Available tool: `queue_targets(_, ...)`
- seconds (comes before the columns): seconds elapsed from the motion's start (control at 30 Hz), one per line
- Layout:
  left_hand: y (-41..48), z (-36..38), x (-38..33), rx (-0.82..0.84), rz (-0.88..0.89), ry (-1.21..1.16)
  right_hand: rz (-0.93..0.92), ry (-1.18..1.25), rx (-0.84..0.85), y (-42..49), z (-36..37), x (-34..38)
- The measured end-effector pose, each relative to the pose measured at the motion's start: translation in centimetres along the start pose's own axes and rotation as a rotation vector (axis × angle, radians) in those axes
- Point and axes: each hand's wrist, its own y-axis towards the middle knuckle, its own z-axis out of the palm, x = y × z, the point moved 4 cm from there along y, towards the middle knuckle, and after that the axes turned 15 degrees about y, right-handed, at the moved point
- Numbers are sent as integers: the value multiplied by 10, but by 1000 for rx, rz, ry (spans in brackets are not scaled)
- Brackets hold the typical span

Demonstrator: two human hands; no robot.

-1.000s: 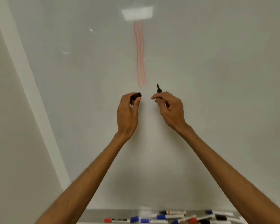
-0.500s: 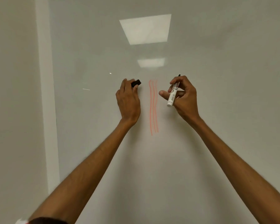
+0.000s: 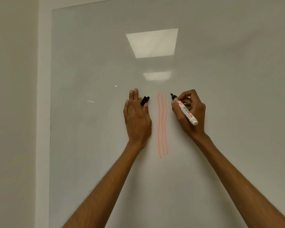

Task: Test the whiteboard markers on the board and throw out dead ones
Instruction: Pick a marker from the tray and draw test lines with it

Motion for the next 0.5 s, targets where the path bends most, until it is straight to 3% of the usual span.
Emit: queue_targets(0.5,-2,1,4,-20,10,-15,-61,-40,-36,-1,3,-6)
